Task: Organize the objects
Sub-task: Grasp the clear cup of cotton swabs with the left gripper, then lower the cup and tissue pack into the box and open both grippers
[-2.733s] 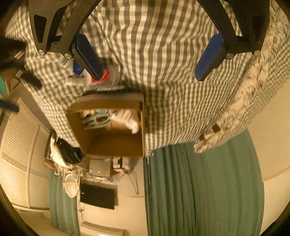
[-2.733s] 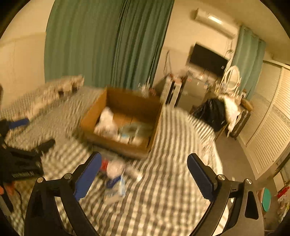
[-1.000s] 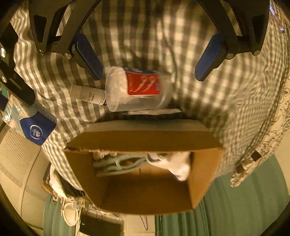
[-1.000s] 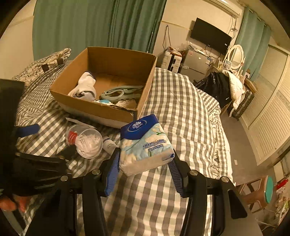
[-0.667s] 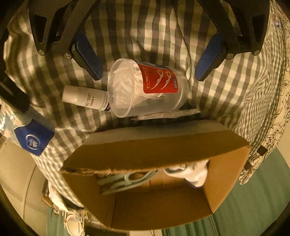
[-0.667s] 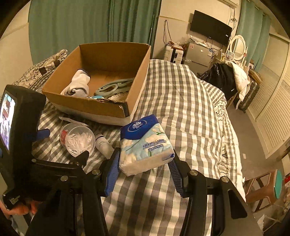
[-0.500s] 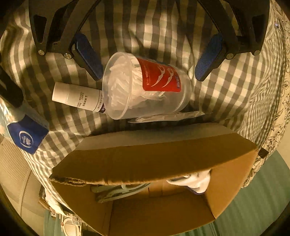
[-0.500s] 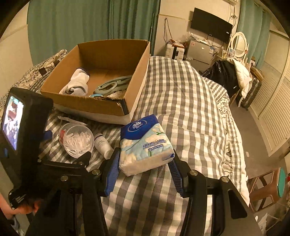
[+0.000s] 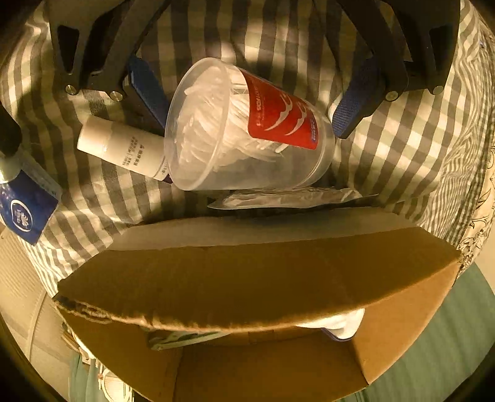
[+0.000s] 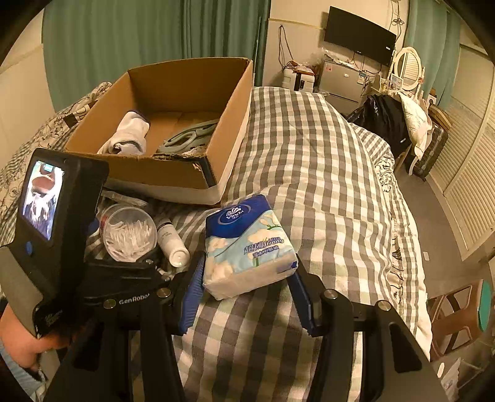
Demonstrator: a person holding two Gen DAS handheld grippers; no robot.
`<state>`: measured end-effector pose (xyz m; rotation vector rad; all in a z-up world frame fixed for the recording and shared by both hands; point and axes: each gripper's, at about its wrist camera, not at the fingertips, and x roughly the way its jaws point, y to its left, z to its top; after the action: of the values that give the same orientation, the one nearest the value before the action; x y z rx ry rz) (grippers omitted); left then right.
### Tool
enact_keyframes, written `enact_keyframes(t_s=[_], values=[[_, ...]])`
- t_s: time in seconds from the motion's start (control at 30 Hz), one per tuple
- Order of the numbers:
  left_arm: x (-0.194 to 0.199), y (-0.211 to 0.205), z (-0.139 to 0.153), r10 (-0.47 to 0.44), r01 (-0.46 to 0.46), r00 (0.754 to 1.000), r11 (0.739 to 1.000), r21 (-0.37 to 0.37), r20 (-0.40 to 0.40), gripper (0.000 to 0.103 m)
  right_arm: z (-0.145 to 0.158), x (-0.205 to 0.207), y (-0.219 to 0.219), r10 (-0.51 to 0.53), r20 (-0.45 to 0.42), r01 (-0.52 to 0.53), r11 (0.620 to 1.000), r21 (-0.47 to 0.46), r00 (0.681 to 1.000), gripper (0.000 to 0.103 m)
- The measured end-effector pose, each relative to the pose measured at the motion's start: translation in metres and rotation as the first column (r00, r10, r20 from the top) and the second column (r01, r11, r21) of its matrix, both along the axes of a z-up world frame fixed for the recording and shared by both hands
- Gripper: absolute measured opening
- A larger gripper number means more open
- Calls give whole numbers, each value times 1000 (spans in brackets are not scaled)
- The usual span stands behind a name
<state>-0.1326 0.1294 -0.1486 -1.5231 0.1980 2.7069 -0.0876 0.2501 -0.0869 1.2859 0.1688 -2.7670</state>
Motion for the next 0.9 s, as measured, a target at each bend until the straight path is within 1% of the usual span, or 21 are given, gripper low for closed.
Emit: enact_keyframes(t_s=[0.13,0.2,0.23,0.3,0.33,0.43,0.53,0.57,0.6,0.7,0.77,0.9], values=[[7,-6,7,-10,10,1000,1000,10,-13,93,2,4,1,-8,-4,8,1000,12,1000,51],[14,-13,16,-17,18,1000,1000,25,-24,80,6,7,0,-11,-11,11,1000,20,1000,51],[17,-16,20,-18,19,999,999,30,-30,77,7,9,0,-11,-13,11,1000,22,1000,51],[25,-27,31,-9,11,999,999,43,-50,67,11,13,-1,-11,-19,11,1000,24,1000,51],[27,-33,35,1,2,998,999,51,-56,66,13,16,-1,-11,-22,11,1000,26,1000,51],[28,-61,47,62,-56,997,994,94,-56,65,16,20,-2,-10,-26,11,1000,28,1000,51],[37,-72,45,110,-105,993,987,124,-38,65,18,23,-6,-6,-27,7,999,32,1000,51],[37,-73,40,111,-106,993,986,126,-29,65,18,23,-8,-3,-27,4,999,33,1000,51],[36,-72,35,103,-101,995,987,124,-10,65,19,23,-9,-1,-27,1,999,33,1000,51],[30,-64,31,66,-65,998,994,91,0,66,17,22,-14,12,-23,-11,999,37,1000,51],[27,-58,30,33,-33,999,995,93,3,67,15,20,-18,17,-17,-16,999,39,1000,51],[16,-48,23,15,-16,1000,997,70,18,80,8,18,-19,18,0,-18,999,38,1000,51]])
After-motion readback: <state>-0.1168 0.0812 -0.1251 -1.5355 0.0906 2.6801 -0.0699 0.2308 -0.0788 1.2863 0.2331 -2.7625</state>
